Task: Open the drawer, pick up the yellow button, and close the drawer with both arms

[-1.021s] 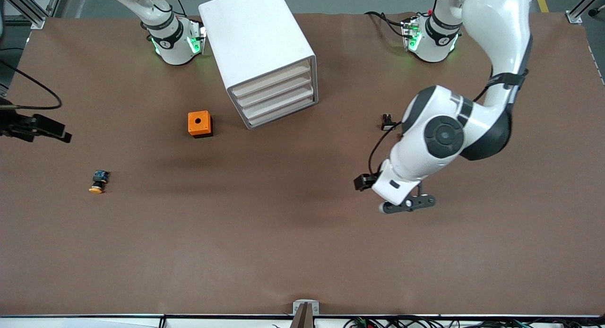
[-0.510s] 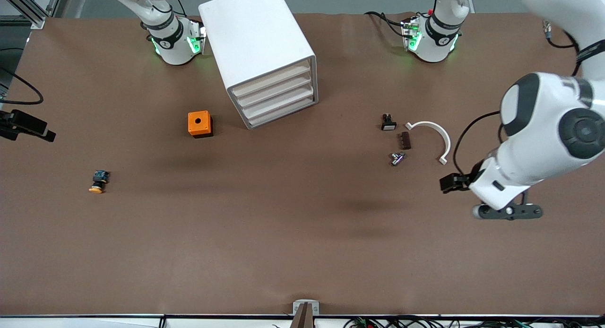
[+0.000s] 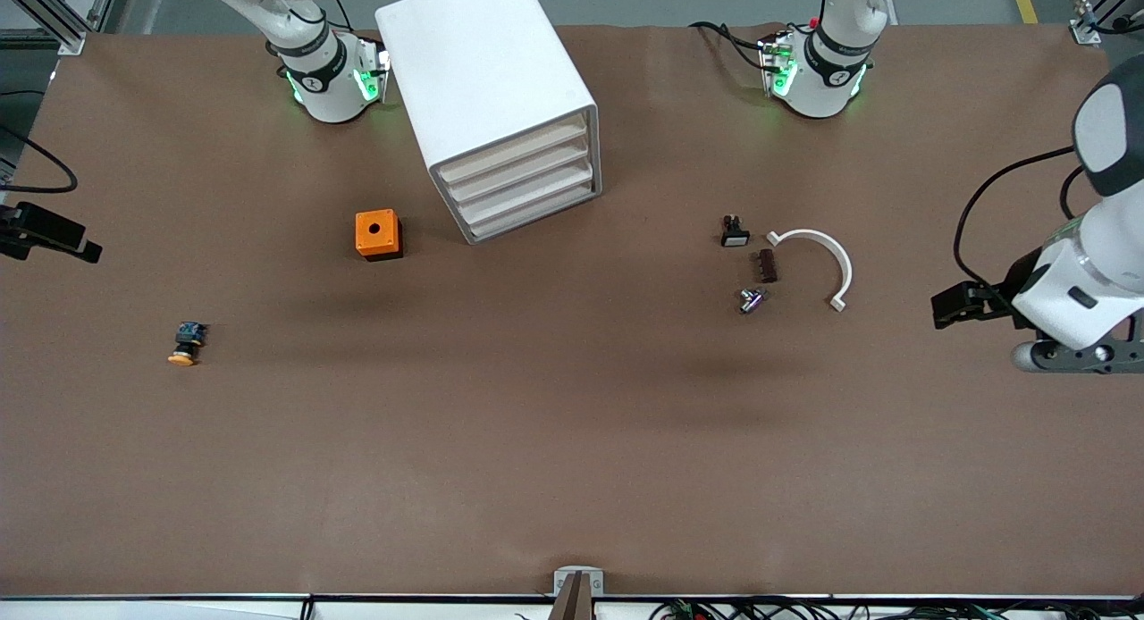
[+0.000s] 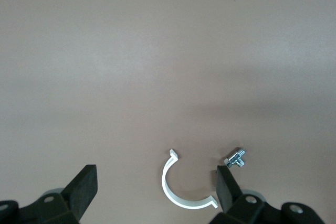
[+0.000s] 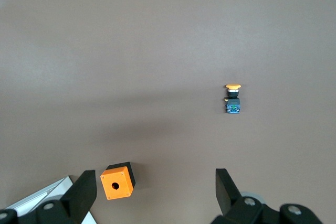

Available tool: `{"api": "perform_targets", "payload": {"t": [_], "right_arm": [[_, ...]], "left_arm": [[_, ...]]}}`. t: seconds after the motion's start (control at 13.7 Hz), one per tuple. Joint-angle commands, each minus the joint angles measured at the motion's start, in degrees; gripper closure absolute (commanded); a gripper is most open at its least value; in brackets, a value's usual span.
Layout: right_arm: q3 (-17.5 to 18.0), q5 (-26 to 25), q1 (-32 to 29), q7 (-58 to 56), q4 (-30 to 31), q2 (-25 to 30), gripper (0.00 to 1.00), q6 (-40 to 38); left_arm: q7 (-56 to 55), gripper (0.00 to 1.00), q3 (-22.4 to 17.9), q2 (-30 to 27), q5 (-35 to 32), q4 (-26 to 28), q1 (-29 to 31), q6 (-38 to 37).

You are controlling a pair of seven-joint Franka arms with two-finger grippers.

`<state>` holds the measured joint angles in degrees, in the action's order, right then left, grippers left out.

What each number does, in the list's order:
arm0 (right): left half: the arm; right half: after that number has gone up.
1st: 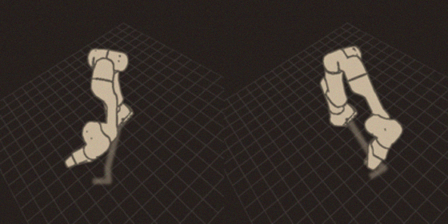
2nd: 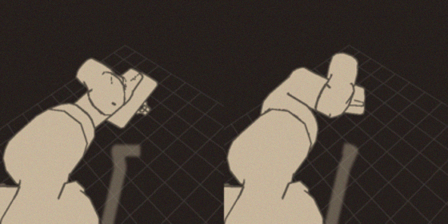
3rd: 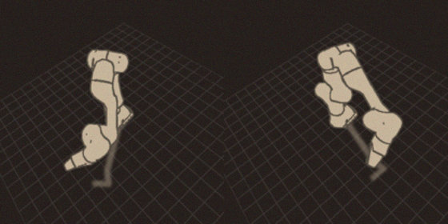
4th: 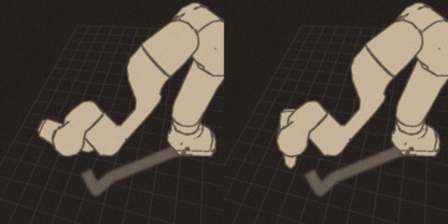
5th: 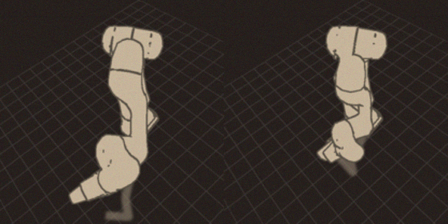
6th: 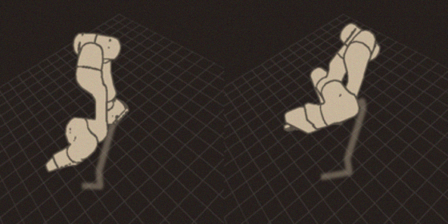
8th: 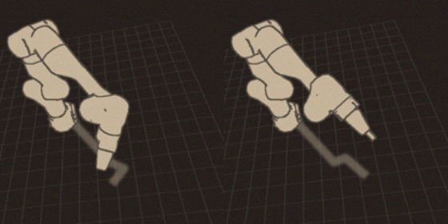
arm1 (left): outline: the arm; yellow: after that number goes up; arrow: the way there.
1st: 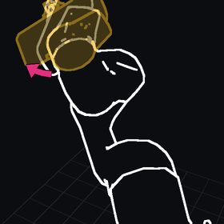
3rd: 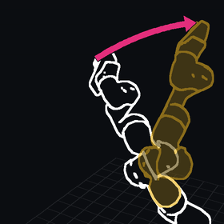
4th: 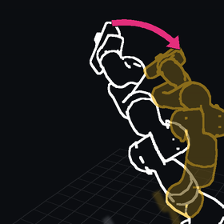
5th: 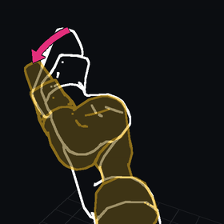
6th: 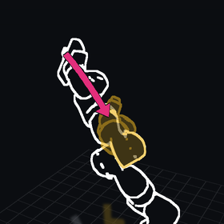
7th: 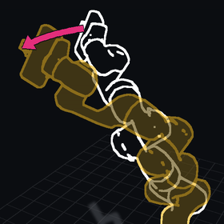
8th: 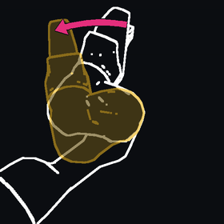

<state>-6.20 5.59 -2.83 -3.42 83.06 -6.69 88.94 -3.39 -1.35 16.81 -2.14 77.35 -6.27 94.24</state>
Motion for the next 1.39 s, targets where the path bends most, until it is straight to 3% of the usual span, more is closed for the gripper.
{"api": "perform_targets", "payload": {"t": [0.0,0.36,0.51,0.8,1.31], "right_arm": [[-3.7,1.4,3.6,0.2,-1.4,-0.2,0.00,-0.7],[-3.7,2.1,4.8,0.1,2.0,3.0,0.00,1.0],[-3.8,1.4,5.6,0.1,4.9,5.8,0.00,1.0],[-2.9,1.4,3.5,-1.0,4.4,5.4,0.00,0.8],[-2.5,-6.2,5.7,-5.0,3.6,5.4,0.00,-0.5]], "left_arm": [[0.1,0.00,-1.4,-7.1,-0.5,5.9,-1.3,-0.4],[-0.8,0.00,-1.6,-14.1,-0.1,11.8,-0.9,-0.5],[-0.8,0.00,-1.5,-14.7,-0.1,12.1,-0.9,-0.9],[-0.2,0.00,-1.6,-15.7,-0.1,12.1,-0.3,-1.6],[0.6,0.00,-2.3,-16.6,-0.1,11.8,-0.5,-1.5]]}}
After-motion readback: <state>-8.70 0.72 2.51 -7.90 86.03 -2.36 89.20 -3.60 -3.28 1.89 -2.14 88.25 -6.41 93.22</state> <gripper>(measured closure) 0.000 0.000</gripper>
